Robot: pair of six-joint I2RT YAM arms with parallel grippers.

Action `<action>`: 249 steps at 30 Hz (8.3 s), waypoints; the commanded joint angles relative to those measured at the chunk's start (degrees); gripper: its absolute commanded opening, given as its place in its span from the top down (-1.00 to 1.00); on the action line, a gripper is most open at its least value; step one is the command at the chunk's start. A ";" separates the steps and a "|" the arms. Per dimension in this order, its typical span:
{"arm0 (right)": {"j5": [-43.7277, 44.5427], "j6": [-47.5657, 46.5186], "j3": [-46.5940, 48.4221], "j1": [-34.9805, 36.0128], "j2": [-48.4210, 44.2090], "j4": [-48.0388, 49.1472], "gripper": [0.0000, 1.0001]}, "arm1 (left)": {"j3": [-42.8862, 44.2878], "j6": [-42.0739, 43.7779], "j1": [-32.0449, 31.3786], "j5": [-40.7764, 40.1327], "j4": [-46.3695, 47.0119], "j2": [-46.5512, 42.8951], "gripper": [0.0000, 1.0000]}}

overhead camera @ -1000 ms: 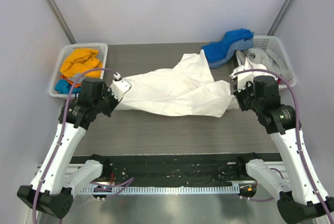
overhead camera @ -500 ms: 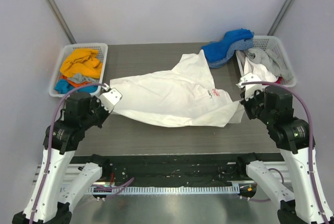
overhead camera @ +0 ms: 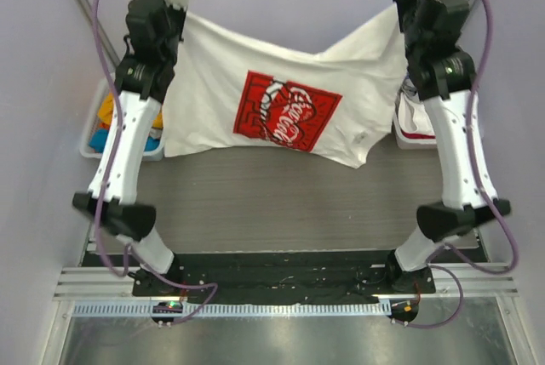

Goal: Fold and stack the t-shirts
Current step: Flatten out the tshirt

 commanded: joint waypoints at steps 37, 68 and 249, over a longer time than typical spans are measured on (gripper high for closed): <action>9.00 -5.56 -14.19 0.39 -25.36 18.32 0.99 | -4.93 1.33 -0.05 -10.63 16.57 -20.21 1.00; 5.75 -8.03 14.23 -0.93 0.44 47.68 0.99 | 33.23 1.85 2.76 -8.79 28.62 7.41 1.00; 0.39 -0.38 -48.20 -6.73 -43.44 28.70 0.99 | -35.77 -1.32 2.06 1.41 15.96 -34.09 1.00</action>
